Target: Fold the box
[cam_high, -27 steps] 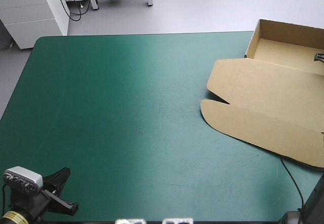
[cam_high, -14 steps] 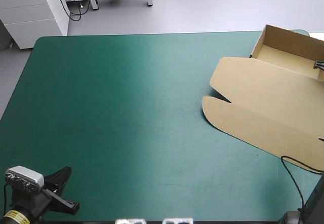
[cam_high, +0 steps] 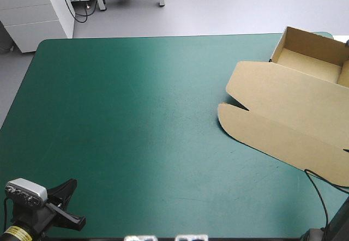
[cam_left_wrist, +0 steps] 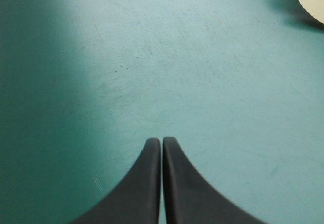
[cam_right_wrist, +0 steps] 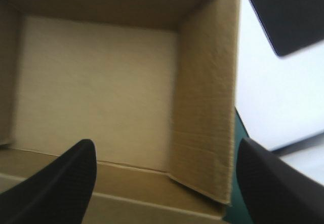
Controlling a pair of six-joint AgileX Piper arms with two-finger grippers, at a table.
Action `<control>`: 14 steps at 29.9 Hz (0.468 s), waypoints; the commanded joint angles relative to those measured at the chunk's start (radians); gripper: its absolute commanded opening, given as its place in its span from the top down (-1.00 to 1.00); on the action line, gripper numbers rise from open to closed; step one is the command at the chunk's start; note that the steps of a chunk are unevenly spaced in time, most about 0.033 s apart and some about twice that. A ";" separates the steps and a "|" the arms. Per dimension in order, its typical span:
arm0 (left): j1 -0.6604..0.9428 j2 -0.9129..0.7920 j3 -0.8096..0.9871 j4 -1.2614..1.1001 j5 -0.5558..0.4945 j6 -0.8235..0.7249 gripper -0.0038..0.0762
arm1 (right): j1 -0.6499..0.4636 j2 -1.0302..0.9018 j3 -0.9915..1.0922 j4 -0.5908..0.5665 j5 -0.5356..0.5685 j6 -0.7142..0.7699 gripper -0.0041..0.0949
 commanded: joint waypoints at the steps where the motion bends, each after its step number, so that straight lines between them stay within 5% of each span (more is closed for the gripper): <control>1: -0.003 0.014 -0.024 0.000 -0.074 -0.002 0.92 | -0.005 -0.182 -0.049 0.177 0.002 -0.077 -0.46; 4: -0.003 0.014 -0.024 0.000 -0.074 -0.002 0.92 | -0.005 -0.258 -0.032 0.318 0.002 -0.086 -0.16; 10: -0.003 0.014 -0.024 0.000 -0.074 -0.002 0.92 | -0.005 -0.440 0.161 0.595 0.002 -0.252 0.89; 14: -0.003 0.014 -0.024 0.000 -0.074 -0.002 0.92 | -0.005 -0.580 0.371 0.693 0.002 -0.405 0.95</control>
